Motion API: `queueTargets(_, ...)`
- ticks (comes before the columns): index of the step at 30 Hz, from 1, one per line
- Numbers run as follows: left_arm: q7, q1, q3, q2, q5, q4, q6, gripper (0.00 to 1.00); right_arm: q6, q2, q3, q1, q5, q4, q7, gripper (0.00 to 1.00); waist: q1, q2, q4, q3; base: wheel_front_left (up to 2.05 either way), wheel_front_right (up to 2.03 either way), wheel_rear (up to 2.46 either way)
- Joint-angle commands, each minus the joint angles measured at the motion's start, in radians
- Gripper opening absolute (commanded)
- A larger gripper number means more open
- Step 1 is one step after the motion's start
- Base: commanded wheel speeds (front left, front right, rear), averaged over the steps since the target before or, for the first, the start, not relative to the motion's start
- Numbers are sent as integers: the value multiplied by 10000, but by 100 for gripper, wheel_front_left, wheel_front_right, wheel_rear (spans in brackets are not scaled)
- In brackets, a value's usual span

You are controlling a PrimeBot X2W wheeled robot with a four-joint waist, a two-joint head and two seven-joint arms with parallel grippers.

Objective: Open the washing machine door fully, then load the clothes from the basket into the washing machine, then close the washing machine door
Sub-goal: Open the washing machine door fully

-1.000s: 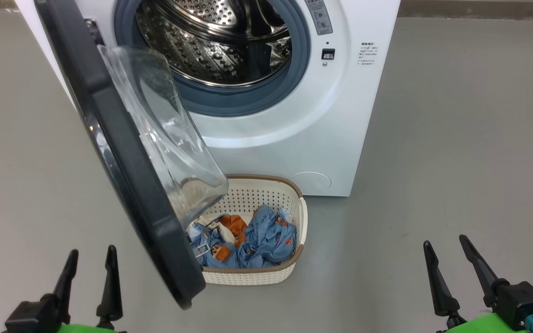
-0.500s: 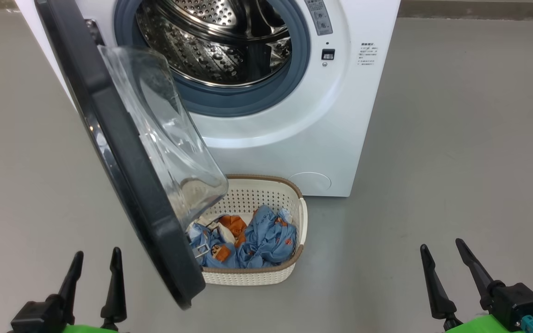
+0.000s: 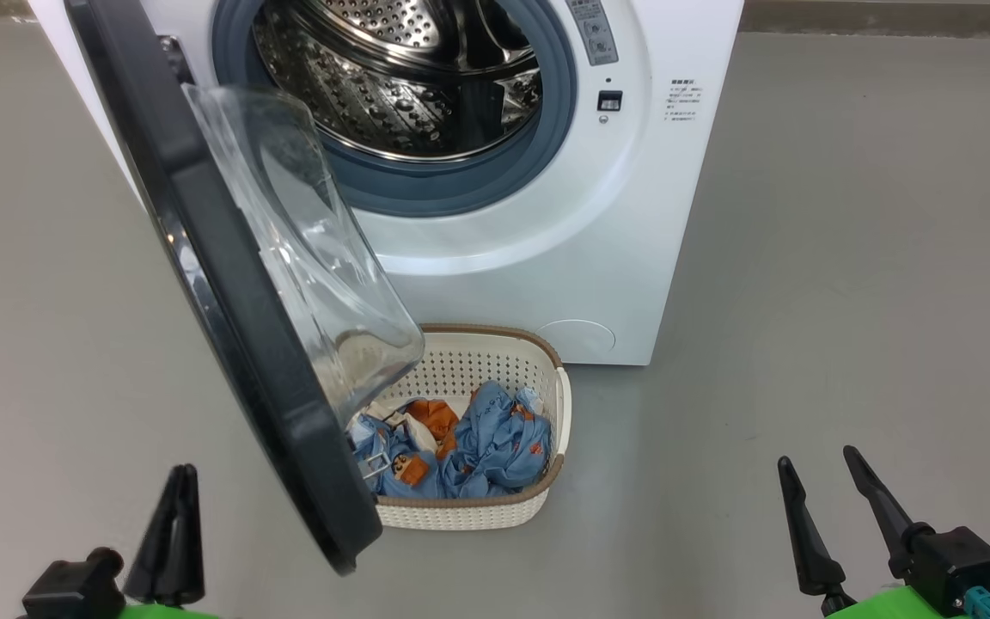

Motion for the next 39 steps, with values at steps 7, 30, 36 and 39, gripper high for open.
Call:
queueTargets(7,-65,-448,651,121,-55,-853,-15,0,17,-36,213,-326,77,-207,-118,100,0,0,30,-22,0,0,0)
queueTargets(30,-65,-2432,-2534,727,462,-6138,-15,0,17,-29,293,-267,373,-3,-118,100,0,0,29,-216,0,0,0)
queueTargets(36,-65,-2563,-4268,939,598,-6343,-15,0,17,-29,360,-212,414,38,-118,100,0,0,30,-235,0,0,0)
queueTargets(39,-65,-2493,-5083,999,529,-6145,-16,0,17,-70,495,-198,423,75,-118,100,0,0,32,-241,0,0,0)
